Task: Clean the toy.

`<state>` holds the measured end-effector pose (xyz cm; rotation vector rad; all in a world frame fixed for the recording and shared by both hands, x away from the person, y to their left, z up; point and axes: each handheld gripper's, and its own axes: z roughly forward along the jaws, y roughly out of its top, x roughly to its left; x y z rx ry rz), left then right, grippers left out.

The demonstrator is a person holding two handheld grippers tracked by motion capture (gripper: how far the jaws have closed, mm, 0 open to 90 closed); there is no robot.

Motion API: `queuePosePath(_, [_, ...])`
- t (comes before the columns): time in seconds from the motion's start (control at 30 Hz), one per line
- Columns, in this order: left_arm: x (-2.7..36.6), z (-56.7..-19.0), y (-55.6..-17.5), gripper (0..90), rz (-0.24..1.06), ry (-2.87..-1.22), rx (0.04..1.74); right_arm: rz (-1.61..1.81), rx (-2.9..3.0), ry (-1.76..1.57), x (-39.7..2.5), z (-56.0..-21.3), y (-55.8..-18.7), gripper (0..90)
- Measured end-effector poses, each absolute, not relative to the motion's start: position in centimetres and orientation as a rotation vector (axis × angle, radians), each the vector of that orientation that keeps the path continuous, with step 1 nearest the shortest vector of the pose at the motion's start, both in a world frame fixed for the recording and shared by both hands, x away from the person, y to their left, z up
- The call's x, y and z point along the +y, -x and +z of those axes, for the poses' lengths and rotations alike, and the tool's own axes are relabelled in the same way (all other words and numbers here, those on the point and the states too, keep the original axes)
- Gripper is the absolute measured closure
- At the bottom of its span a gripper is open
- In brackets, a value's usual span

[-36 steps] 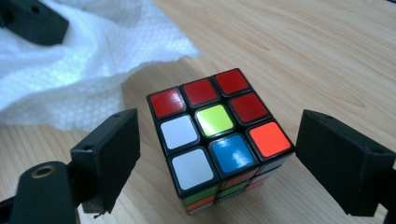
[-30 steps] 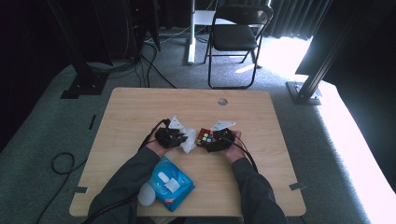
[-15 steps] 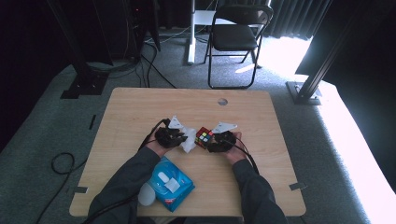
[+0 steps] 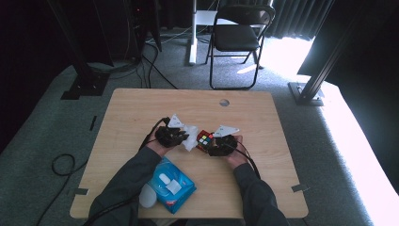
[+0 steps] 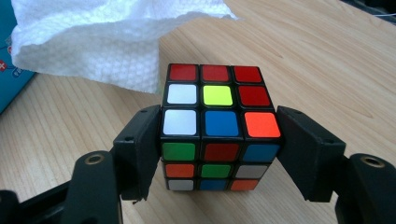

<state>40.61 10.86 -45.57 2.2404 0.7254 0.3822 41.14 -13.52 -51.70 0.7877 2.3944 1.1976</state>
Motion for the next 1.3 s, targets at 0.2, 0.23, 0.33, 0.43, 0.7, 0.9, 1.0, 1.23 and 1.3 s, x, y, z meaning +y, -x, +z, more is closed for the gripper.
queuePosePath(0.2, [10.7,-45.7,-40.6,81.8,0.376,-2.240,0.727,1.210,2.414,-0.787,-13.6,-52.1,-41.5,33.3])
queuePosePath(0.23, [10.7,-45.7,-40.6,81.7,0.375,-2.240,0.727,1.208,2.416,-0.785,-13.5,-52.1,-41.6,33.0])
queuePosePath(0.33, [10.6,-45.7,-40.6,81.7,0.374,-2.239,0.724,1.191,2.432,-0.779,-13.4,-52.3,-41.8,32.4])
queuePosePath(0.43, [10.7,-45.7,-40.6,81.7,0.377,-2.239,0.724,1.169,2.446,-0.776,-13.0,-52.6,-42.1,32.0])
queuePosePath(0.7, [10.9,-45.4,-40.6,81.8,0.383,-2.226,0.729,1.158,2.413,-0.790,-13.0,-52.5,-42.0,34.2])
queuePosePath(0.9, [11.0,-45.2,-40.7,81.8,0.386,-2.221,0.730,1.209,2.395,-0.797,-13.3,-52.1,-41.4,34.2])
queuePosePath(1.0, [10.9,-45.1,-40.7,81.8,0.389,-2.214,0.730,1.223,2.389,-0.780,-13.2,-51.7,-41.1,34.2])
queuePosePath(1.23, [11.0,-44.6,-40.8,81.9,0.390,-2.191,0.733,1.236,2.402,-0.736,-12.6,-51.3,-40.2,34.2])
queuePosePath(1.3, [11.0,-44.5,-40.8,81.9,0.390,-2.183,0.732,1.238,2.400,-0.739,-12.5,-51.3,-40.0,34.2])
